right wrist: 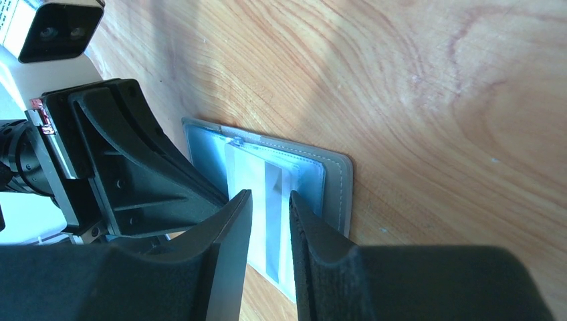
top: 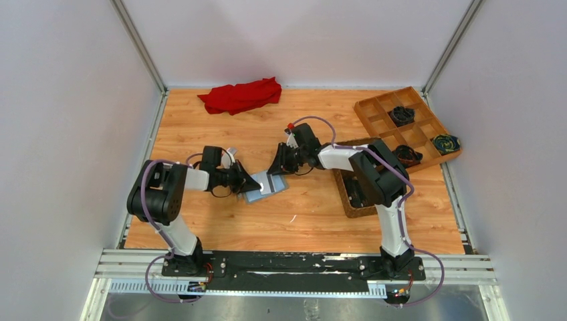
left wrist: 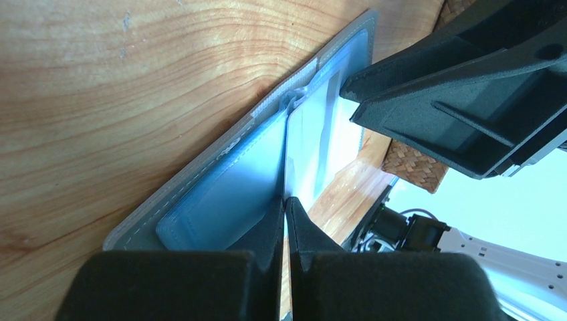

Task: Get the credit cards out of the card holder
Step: Remove the credit card from the card holder.

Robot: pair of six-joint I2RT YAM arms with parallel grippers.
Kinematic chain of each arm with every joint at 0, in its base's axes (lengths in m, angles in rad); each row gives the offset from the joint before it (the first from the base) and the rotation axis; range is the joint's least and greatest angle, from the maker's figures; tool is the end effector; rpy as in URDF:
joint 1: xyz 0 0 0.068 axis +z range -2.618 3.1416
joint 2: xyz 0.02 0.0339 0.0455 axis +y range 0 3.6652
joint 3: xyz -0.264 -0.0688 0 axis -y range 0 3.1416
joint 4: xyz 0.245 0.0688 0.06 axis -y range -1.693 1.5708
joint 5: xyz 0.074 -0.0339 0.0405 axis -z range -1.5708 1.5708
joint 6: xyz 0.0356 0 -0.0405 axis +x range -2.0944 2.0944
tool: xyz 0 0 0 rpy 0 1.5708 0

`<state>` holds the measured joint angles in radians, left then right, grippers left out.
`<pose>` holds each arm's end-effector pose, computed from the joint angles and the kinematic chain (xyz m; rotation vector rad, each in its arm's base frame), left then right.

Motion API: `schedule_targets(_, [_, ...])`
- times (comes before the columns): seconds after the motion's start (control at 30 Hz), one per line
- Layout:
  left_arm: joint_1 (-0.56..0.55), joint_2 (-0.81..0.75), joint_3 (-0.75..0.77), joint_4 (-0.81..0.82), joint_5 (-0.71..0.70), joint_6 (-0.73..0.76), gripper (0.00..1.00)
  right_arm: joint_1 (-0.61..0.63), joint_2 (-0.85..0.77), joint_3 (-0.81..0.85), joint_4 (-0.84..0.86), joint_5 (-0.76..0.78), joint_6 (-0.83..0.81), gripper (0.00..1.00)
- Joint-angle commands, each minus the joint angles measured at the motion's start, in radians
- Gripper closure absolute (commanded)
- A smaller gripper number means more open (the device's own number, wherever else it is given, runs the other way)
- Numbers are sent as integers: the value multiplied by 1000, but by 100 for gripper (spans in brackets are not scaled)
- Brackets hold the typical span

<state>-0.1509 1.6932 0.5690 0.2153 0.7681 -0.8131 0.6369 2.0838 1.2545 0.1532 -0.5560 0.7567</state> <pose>0.2666 -0.0655 0.1019 -0.5015 2.5642 -1.3389 0.3430 0.2771 0.1381 -0.1903 2.4926 1.3047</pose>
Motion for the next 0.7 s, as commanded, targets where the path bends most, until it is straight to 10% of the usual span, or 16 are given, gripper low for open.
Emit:
schedule_targets(0.0, [7,-14,-27,-21,-44,11,100,-23,66,-61,-186,140,-42,68])
schedule_targets(0.67, [13,-191,-112,-22,-62,-40,100,-39,76,-83,-161,101,-27,67])
